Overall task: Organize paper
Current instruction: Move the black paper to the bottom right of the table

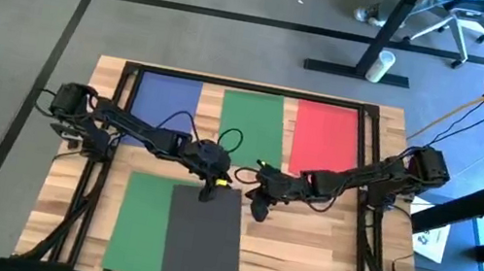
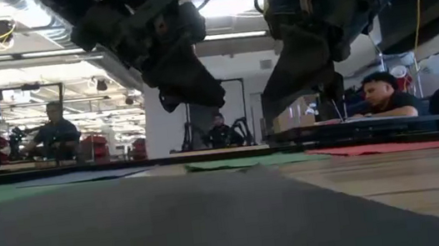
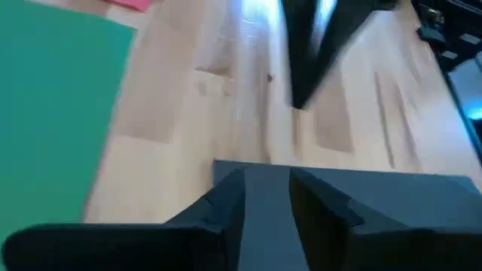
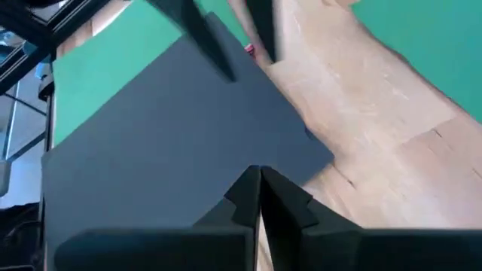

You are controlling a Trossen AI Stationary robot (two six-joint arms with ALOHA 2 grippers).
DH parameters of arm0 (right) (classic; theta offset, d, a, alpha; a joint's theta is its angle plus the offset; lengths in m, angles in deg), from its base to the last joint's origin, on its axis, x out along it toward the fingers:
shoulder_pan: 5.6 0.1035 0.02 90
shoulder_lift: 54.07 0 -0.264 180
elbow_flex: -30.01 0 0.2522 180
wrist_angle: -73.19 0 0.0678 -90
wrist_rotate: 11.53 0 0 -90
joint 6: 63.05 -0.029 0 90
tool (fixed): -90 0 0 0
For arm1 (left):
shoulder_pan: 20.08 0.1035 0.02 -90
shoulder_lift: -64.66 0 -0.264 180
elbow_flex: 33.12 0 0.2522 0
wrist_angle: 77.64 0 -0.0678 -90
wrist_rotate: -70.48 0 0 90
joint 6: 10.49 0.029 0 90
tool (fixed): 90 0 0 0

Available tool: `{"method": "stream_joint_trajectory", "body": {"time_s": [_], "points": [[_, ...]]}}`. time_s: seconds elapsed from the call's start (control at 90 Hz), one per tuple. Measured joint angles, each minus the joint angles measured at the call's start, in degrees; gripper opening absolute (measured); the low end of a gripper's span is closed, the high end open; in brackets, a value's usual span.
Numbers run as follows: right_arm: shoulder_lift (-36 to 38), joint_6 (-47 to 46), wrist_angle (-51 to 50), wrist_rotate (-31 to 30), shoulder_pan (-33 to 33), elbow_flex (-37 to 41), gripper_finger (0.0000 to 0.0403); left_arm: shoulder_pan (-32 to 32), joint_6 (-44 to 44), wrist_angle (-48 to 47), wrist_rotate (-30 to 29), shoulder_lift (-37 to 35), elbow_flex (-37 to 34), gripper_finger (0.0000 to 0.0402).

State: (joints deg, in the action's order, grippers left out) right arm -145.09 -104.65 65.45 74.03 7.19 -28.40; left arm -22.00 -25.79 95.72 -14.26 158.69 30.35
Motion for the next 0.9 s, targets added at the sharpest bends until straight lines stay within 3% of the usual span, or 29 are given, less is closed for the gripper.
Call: {"method": "stream_joint_trajectory", "body": {"time_s": [0.133, 0.378, 0.644, 0.9], "points": [[0.0, 4.5, 1.3, -0.3, 1.4, 0.0, 0.0000, 0.6, 3.3, -1.6, -0.1, 0.0, 0.0, 0.0088], [-1.4, 6.0, 2.3, -0.5, 1.9, 0.0, 0.0000, -0.6, 3.8, -7.6, 0.1, -0.7, 0.0, 0.0007], [-8.3, 8.4, 4.3, 1.7, 1.8, -3.8, 0.0000, -2.7, 2.5, -16.0, -2.3, -1.0, 0.0, 0.0000], [-15.8, 8.6, -2.8, 4.3, -0.7, -10.2, 0.0000, -3.8, 0.7, -17.4, -3.7, -1.6, 0.0, 0.0000]]}}
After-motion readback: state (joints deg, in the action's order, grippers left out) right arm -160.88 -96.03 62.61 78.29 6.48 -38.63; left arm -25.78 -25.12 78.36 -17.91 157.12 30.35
